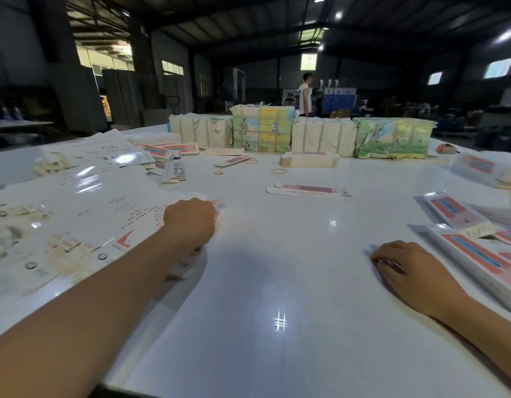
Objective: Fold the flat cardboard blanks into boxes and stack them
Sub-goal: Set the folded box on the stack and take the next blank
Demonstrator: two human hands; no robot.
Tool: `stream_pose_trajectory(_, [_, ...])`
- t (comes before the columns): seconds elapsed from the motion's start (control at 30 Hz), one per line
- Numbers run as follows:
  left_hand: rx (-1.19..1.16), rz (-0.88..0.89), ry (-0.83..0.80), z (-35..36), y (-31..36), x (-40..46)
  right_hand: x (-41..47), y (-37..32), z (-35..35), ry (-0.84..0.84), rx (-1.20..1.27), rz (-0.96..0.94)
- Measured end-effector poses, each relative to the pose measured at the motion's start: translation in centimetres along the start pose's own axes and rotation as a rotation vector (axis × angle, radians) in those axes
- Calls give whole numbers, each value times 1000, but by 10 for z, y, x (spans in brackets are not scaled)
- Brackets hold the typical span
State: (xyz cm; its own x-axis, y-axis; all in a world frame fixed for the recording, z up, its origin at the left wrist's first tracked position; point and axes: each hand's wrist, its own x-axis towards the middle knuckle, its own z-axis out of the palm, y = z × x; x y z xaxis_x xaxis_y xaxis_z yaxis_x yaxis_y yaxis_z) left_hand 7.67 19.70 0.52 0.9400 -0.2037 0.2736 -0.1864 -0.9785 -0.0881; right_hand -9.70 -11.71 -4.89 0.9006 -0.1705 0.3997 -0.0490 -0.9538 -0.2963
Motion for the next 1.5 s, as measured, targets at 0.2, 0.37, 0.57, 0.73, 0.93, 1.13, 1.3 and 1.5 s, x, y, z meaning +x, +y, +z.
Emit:
stream_pose_trajectory(0.2, [-186, 407, 64, -24, 104, -37, -1, -5, -3, -17, -8, 7])
stream_pose_trajectory(0.37, [-217, 776, 214, 8, 170, -85, -2, -9, -8, -7, -11, -23])
stream_pose_trajectory(0.57, [-296, 708, 207, 26, 167, -73, 0, -1, -7, -63, -14, 20])
stream_pose_trajectory(0.73, [-262, 653, 127, 26, 165, -65, 6, 21, -21, 331, 329, 449])
stream_pose_trajectory(0.93, [-255, 609, 218, 26, 168, -68, -4, 8, -12, 186, 32, -63])
stream_pose_trajectory(1.13, [-221, 538, 266, 20, 171, -73, -10, -10, -8, 138, -151, -192])
stream_pose_trajectory(1.3, [-221, 543, 244, 19, 171, -75, -11, -19, -16, 197, 453, 62])
stream_pose_trajectory(1.5, [-360, 562, 186, 15, 168, -66, -8, -18, -31, 163, 951, 166])
